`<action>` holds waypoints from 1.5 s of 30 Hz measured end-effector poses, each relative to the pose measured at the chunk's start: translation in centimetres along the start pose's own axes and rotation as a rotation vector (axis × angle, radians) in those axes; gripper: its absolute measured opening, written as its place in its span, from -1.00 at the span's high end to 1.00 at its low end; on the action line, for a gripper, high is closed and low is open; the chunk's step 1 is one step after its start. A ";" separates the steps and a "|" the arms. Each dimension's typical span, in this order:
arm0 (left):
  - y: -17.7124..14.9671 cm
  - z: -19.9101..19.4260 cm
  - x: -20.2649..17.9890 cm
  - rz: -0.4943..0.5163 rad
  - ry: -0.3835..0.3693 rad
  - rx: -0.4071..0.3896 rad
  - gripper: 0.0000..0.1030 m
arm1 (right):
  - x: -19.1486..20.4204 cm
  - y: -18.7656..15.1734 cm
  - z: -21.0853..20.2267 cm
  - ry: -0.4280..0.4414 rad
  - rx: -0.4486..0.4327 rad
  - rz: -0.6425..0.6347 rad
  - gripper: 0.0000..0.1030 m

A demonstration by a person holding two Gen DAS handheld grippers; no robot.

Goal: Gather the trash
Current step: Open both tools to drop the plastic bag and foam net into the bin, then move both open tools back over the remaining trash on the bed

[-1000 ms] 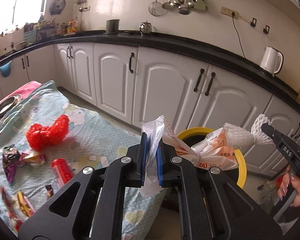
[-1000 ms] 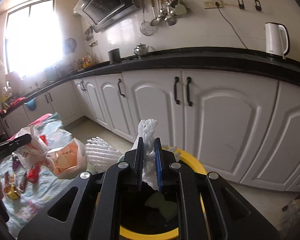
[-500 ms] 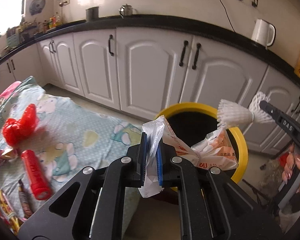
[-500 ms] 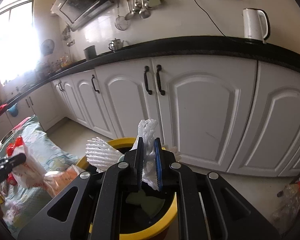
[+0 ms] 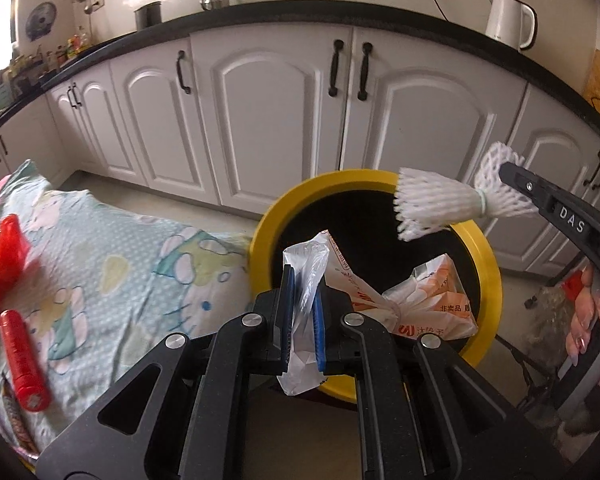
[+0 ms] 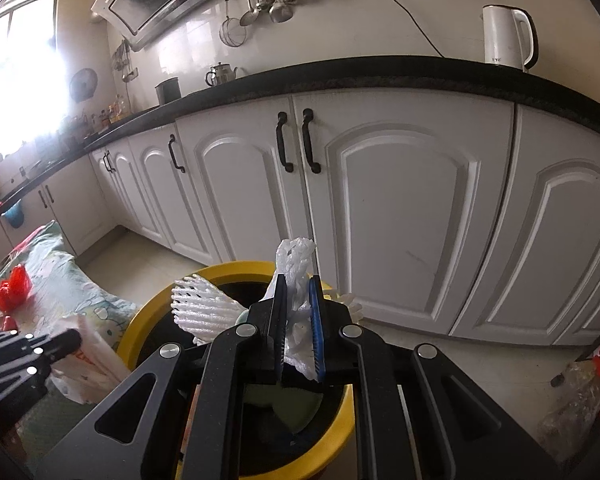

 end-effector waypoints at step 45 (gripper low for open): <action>2.0 -7.9 7.0 -0.204 0.047 -0.177 -0.79 | 4.0 1.8 -3.6 0.101 -0.055 0.006 -0.27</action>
Point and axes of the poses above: each gripper's, at about its wrist camera, not at the fingertips, and z roughly the way its jaws point, x to its left, y to its top, the point moved 6 cm from there along z, roughly the way its jaws point, and after that the axes turned 1 degree about -y, right-handed, at the moved point
